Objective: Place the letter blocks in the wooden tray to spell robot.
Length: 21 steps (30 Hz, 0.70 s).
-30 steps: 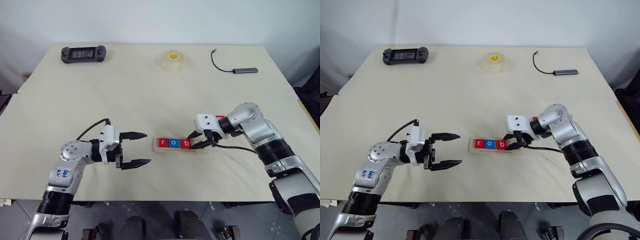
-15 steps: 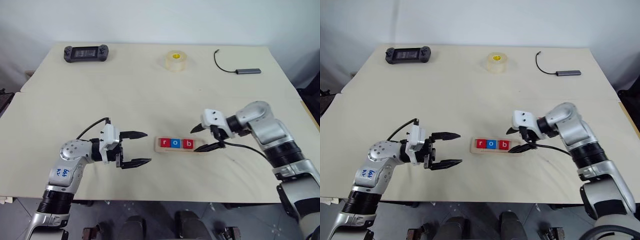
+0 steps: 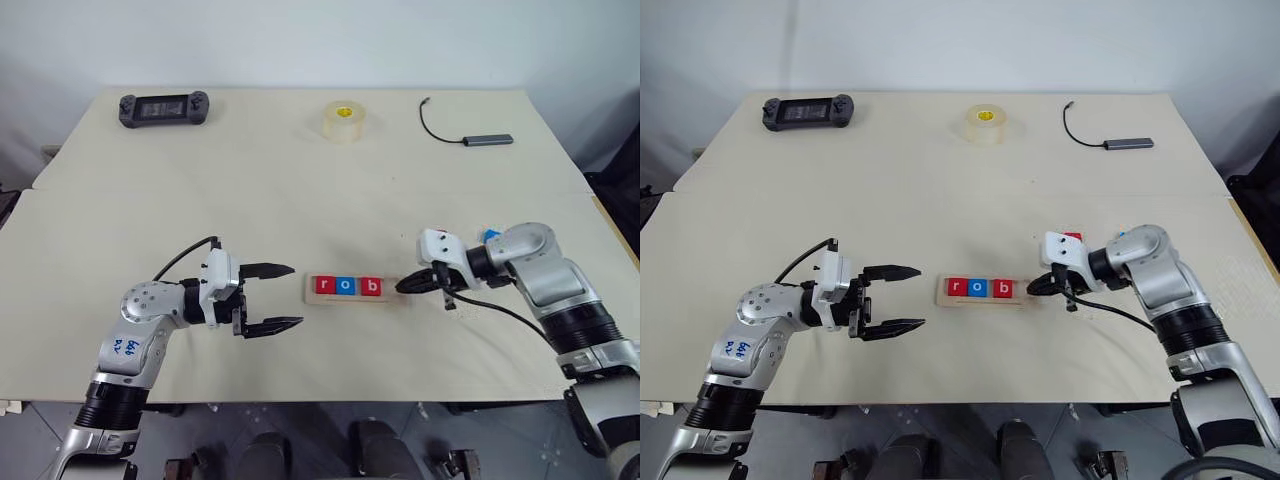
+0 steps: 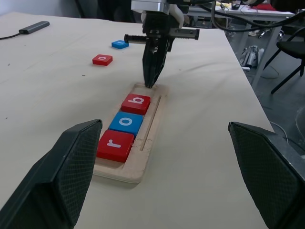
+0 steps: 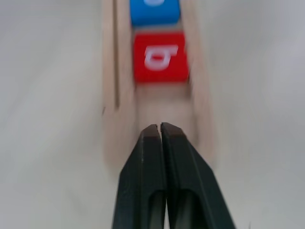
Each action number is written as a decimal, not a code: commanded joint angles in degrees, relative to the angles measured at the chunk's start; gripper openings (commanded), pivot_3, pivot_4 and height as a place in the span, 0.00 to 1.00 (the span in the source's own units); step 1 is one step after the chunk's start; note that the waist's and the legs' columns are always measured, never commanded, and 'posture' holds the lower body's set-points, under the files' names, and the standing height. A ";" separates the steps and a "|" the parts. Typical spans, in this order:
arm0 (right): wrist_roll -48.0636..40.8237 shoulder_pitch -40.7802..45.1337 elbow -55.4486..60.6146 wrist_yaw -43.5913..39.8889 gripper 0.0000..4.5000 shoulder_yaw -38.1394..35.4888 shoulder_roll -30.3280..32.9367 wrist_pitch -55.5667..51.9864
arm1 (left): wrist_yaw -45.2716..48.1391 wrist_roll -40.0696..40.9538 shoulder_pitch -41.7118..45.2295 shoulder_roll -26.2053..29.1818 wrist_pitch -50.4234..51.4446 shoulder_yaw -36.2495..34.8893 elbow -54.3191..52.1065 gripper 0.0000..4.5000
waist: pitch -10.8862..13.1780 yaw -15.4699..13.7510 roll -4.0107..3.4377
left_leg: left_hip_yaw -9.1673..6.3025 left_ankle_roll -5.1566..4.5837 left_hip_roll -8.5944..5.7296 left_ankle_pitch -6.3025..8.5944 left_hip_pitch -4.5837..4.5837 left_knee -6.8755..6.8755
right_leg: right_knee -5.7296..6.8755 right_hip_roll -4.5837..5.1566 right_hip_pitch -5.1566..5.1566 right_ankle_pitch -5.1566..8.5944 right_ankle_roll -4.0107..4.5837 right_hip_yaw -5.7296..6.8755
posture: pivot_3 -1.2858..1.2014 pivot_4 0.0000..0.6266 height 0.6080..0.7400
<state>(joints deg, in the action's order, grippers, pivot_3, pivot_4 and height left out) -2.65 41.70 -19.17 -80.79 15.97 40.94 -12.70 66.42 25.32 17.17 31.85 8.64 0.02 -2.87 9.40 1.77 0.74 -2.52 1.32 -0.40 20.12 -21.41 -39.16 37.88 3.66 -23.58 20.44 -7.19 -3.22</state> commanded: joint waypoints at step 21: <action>1.85 3.75 0.17 0.88 0.01 2.49 -6.65 -1.81 | -0.78 0.89 -0.80 0.53 0.05 -0.77 -2.42 1.00 | 0.00 0.00 0.00 | -0.02 0.00 -0.01 0.00 0.00 0.00 | -0.01 0.01 0.01 0.00 0.00 0.04 | 0.52 0.24 1.00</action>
<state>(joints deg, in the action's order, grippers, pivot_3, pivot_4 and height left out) -0.60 44.50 -20.38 -79.77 18.07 34.50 -14.08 65.81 25.32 16.75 31.91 8.72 0.00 -3.54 9.40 1.76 0.73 -2.54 1.32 -0.41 20.12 -21.41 -39.16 37.87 3.67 -23.57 20.43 -7.19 -3.19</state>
